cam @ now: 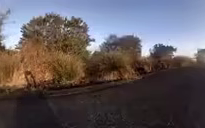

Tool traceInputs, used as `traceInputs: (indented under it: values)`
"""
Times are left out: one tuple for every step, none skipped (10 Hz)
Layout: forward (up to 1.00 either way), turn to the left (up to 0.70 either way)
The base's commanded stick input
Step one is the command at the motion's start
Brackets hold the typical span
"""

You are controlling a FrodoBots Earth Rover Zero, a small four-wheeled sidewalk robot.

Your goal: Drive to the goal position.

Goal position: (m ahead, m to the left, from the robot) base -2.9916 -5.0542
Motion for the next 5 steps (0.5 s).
traceInputs:
  values:
    - [0.70,-0.35]
    - [0.70,-0.35]
    - [0.70,-0.35]
    - [0.70,-0.35]
    - [0.00,-0.70]
